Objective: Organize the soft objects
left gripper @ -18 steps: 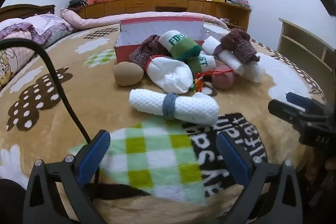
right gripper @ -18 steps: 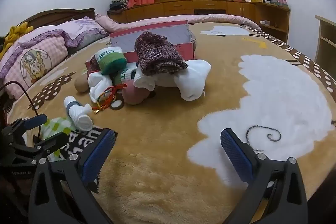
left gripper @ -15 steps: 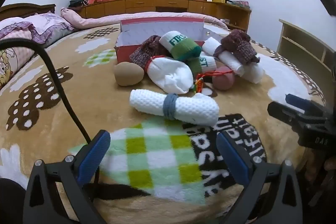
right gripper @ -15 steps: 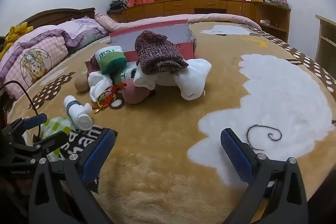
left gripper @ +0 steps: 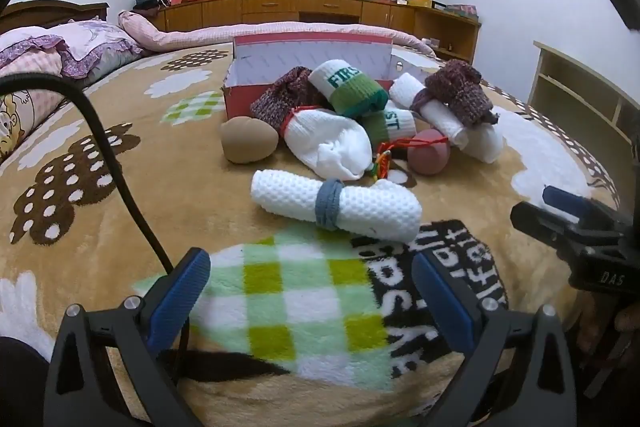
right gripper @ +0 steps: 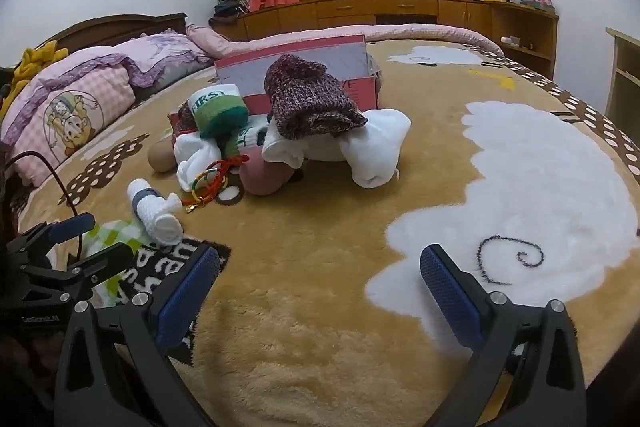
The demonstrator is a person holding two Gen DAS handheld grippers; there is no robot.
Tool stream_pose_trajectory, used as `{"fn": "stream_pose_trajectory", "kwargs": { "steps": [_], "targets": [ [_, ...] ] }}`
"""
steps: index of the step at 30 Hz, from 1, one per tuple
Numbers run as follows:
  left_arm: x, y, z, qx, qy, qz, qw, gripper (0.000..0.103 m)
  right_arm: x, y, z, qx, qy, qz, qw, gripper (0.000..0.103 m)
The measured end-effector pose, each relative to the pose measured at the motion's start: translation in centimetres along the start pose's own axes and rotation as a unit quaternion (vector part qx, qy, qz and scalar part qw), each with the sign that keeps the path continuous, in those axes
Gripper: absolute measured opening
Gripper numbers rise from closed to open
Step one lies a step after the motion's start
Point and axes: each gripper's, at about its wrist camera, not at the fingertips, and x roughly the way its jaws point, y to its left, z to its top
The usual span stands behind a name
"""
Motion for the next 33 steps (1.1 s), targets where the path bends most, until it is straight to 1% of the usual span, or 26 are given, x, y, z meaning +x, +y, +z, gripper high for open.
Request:
{"fn": "stream_pose_trajectory", "kwargs": {
  "steps": [11, 33],
  "targets": [
    [0.01, 0.03, 0.00, -0.001, 0.000, -0.001, 1.0000, 0.103, 0.12, 0.45, 0.20, -0.010, -0.001, 0.005, 1.000, 0.103],
    [-0.01, 0.00, 0.05, -0.006, -0.003, -0.003, 1.0000, 0.103, 0.04, 0.25, 0.26, -0.007, -0.002, 0.011, 1.000, 0.103]
  ]
}}
